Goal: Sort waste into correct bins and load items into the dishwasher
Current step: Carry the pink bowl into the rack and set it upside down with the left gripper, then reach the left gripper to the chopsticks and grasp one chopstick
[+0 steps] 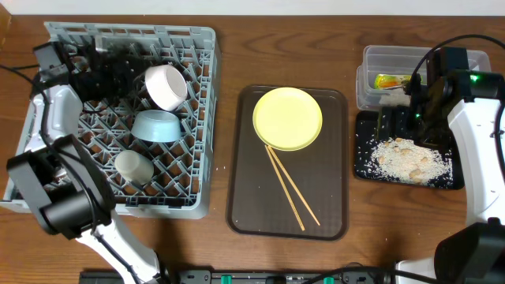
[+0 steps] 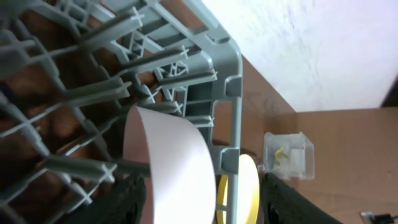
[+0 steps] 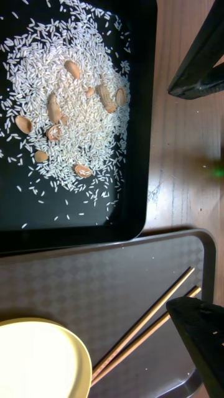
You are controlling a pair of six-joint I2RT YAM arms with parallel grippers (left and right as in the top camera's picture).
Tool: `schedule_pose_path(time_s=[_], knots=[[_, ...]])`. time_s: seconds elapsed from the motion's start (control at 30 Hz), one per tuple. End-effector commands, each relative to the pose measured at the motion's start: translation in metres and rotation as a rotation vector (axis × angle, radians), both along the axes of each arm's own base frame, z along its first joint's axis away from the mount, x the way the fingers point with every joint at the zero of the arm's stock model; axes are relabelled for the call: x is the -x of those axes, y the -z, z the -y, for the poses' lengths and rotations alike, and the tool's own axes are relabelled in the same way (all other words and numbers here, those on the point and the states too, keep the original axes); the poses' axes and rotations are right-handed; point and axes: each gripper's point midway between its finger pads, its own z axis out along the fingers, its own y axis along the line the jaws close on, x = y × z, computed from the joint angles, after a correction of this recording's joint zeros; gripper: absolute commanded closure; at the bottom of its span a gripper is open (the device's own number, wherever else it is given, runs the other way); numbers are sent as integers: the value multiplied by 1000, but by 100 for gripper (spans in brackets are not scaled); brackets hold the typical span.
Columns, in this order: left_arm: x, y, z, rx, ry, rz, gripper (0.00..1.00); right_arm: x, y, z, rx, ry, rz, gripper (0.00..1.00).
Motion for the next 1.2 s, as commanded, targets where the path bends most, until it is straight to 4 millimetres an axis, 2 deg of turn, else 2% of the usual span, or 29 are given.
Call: schedule_pose_path(time_s=[0.0,0.13,0.27,0.47,0.57,0.6,0.67,0.77,0.97,1.17], knots=[[9,-50,-8,-137,-62,66,39,-3,-10,1,1,8,34,1],[29,-65,-1,-268,-122,-4,38,-3,-10,1,1,9,34,1],[55,-64,27,-382,-110,-117,39,-3,-10,1,0,9,34,1],[95,-43,106,-531,74,-258,38,-3,-10,1,1,9,34,1],[116,-32,157,-572,214,-278,38,-3,-10,1,1,9,34,1],[128,-27,185,-575,255,-305,39,-3,-10,1,1,9,34,1],[144,-19,212,-574,260,-355,31,-3,-10,1,1,9,34,1],[164,-3,235,-645,242,-405,26,-3,-10,1,1,9,34,1],[206,31,269,-732,254,-463,24,-2,-10,1,0,9,32,1],[228,62,296,-761,289,-418,24,-1,-10,0,-4,7,27,1]])
